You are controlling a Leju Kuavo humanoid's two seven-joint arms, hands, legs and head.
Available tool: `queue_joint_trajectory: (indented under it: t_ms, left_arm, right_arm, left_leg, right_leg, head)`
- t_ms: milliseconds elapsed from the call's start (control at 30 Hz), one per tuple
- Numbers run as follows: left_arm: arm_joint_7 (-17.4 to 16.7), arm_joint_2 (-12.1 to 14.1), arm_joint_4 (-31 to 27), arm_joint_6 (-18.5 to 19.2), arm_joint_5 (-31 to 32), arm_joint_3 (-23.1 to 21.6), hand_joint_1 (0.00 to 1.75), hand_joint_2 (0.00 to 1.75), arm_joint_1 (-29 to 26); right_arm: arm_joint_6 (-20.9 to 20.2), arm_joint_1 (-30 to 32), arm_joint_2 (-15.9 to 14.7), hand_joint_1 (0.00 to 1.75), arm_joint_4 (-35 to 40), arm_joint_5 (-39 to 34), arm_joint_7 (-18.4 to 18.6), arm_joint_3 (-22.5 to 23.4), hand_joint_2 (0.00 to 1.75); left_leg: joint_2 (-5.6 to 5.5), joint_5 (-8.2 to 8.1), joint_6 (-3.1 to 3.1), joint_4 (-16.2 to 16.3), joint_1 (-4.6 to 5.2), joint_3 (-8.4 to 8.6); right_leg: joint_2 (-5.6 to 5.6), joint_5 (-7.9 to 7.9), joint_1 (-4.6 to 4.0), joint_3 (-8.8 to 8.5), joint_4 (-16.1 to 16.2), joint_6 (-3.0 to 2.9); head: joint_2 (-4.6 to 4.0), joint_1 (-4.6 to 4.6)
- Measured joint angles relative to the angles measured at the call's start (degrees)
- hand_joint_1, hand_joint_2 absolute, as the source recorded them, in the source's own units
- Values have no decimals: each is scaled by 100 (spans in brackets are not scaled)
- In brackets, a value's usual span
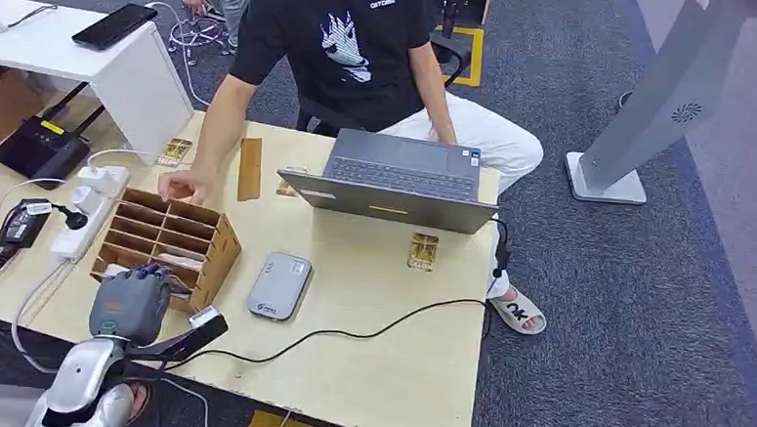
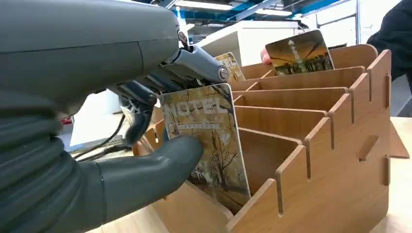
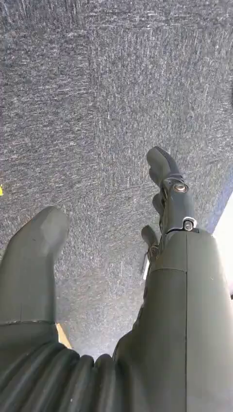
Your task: Pass the card to the sensor for recognition and then transmit it.
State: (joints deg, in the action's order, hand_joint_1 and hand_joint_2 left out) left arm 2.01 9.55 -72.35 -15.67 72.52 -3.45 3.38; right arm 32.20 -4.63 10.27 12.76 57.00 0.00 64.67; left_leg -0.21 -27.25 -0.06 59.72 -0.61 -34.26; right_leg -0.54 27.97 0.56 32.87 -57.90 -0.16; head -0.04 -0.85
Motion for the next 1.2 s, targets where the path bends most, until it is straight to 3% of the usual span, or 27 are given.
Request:
queue_joint_trajectory:
  t_ms: [533,767,1200]
  left_arm:
    - [46,11,4,74,-85,0,175,175,-1]
    - [46,31,-15,-95,-148,0,175,175,34]
    - [59,129,-809,-197,-461,-2,175,175,1151]
  right_arm:
    - [-52,-1,-24,0,0,-2,-17,0,175]
    - [-46,0,-31,0,0,0,-17,0,175]
    - [-46,-10,-39,0,0,52,-87,0,175]
  left_leg:
    - [0,0,0,0,0,0]
    - [0,0,0,1,0,1]
    - [-2,5,0,7,-1,-1]
  right_leg:
    - [0,0,0,-1,0,0]
    - [0,0,0,2,0,0]
    - [0,-5,0,3,-2,-3]
  head:
    - [2,0]
    - [2,0]
    - [0,2]
